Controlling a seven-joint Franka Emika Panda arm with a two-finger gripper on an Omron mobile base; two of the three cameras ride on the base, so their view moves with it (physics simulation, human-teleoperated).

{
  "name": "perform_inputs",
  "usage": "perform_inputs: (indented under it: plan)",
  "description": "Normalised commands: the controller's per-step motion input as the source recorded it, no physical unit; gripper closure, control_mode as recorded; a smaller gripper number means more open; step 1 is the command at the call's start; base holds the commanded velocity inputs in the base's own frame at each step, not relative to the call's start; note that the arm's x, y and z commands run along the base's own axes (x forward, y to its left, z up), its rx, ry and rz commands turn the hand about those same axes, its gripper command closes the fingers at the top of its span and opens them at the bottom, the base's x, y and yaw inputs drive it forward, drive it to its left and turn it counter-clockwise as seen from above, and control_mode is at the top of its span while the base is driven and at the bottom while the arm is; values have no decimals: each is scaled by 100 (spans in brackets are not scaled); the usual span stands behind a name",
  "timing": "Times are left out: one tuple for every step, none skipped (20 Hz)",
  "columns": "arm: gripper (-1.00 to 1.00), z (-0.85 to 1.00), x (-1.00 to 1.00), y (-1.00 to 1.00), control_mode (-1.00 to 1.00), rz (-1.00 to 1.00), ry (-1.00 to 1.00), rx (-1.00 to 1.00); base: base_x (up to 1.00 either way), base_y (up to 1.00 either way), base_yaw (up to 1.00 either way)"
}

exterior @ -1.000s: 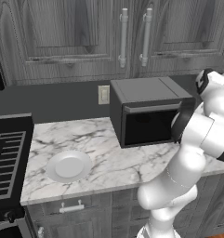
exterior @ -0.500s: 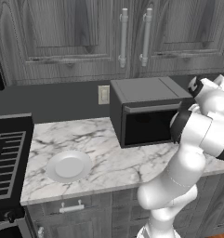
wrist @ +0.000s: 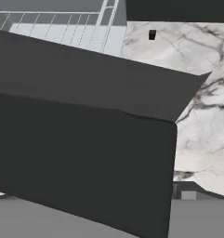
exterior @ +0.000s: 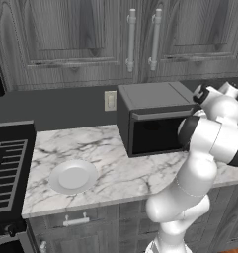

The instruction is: Pick up the bagel from the plate, place it on the toaster oven rack, close the door, and set the timer.

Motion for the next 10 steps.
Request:
perform_inputs:
  plan:
    - [-100,-26,24,0,-100,-12,0,0,0,0,0]
    - [-100,-27,20,0,-100,-11,0,0,0,0,0]
    - [-100,-27,23,0,-100,-11,0,0,0,0,0]
    - [-100,-24,25,0,-100,-10,0,0,0,0,0]
    - [-100,-23,26,0,-100,-10,0,0,0,0,0]
    - [-100,-22,31,0,-100,-9,0,0,0,0,0]
    - [-100,-21,35,0,-100,-9,0,0,0,0,0]
    - [-100,-19,39,0,-100,-8,0,0,0,0,0]
    - [-100,-16,44,0,-100,-6,0,0,0,0,0]
    - [-100,-13,50,0,-100,-5,0,0,0,0,0]
